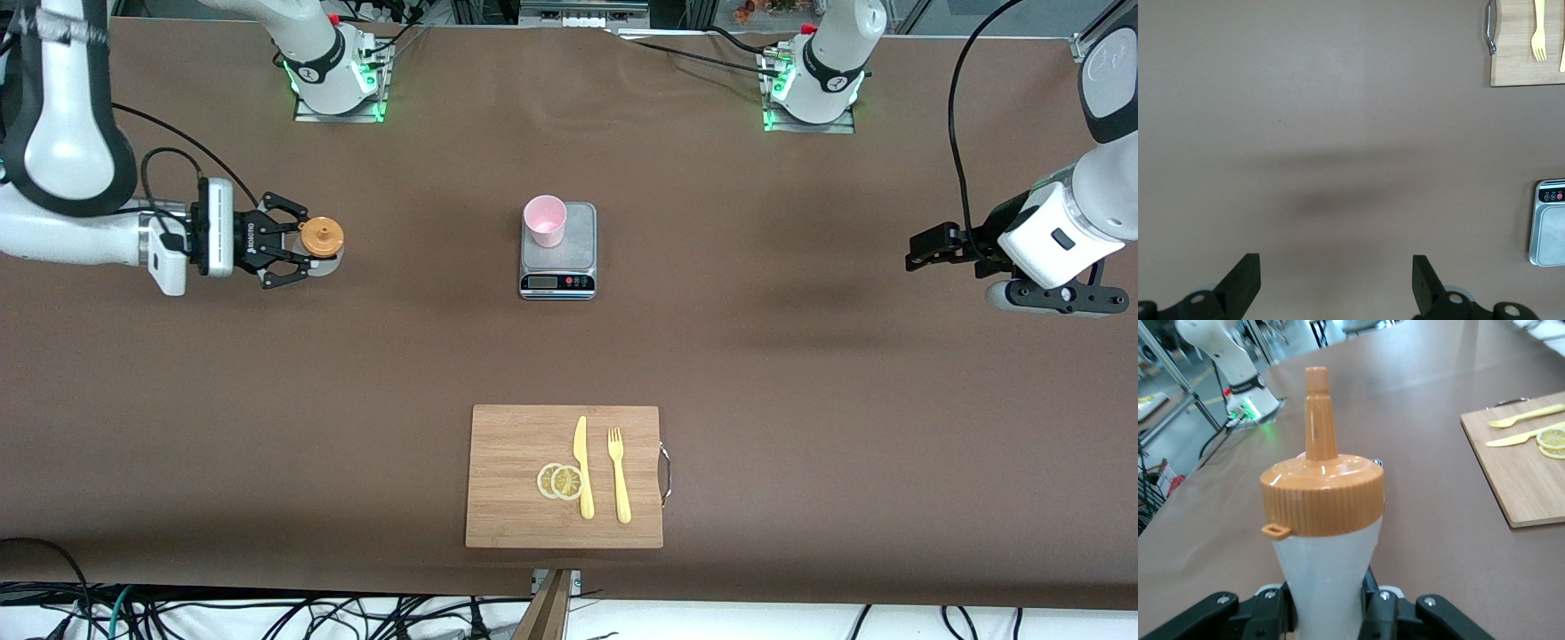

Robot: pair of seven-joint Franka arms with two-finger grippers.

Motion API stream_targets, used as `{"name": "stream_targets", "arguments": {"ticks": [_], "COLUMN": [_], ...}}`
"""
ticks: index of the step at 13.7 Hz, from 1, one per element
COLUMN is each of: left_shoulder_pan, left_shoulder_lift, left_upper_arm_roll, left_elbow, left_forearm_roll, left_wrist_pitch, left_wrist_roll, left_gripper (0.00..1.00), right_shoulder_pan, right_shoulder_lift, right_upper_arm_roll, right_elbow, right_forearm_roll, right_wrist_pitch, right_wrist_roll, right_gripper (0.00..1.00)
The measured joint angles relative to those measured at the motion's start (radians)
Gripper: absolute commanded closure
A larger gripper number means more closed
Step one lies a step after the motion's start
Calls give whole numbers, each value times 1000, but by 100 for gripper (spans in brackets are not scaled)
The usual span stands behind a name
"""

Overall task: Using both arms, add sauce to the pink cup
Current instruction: 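Lower the bottle upright onto the table with the right gripper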

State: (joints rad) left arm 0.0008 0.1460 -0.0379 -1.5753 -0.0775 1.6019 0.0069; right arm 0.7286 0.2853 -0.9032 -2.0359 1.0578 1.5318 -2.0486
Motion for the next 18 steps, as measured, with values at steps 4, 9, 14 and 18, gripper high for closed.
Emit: {"name": "stream_targets", "arguments": {"ticks": [4,9,14,18], "left_shoulder_pan": [0,0,0,0], "left_shoulder_lift": [1,2,2,2], "left_upper_arm_roll": [0,0,-1,-1], "left_elbow": [1,2,3,3], "left_forearm_roll": [0,0,0,0], "left_wrist_pitch": [0,0,0,0], "left_wrist_roll": [0,0,0,0], "left_gripper": [0,0,0,0], "right_shoulder_pan": [-149,-328,-532,-534], "right_shoulder_lift": [190,416,539,549], "right_upper_arm_roll": [4,112,278,284], "right_elbow": [8,83,185,209], "right_forearm_roll": [92,158,158,157], "right_wrist_pitch": [-200,-357,-375,-377], "right_wrist_roll": [-255,-484,-601,-619], "right_gripper": [74,74,73,72]}}
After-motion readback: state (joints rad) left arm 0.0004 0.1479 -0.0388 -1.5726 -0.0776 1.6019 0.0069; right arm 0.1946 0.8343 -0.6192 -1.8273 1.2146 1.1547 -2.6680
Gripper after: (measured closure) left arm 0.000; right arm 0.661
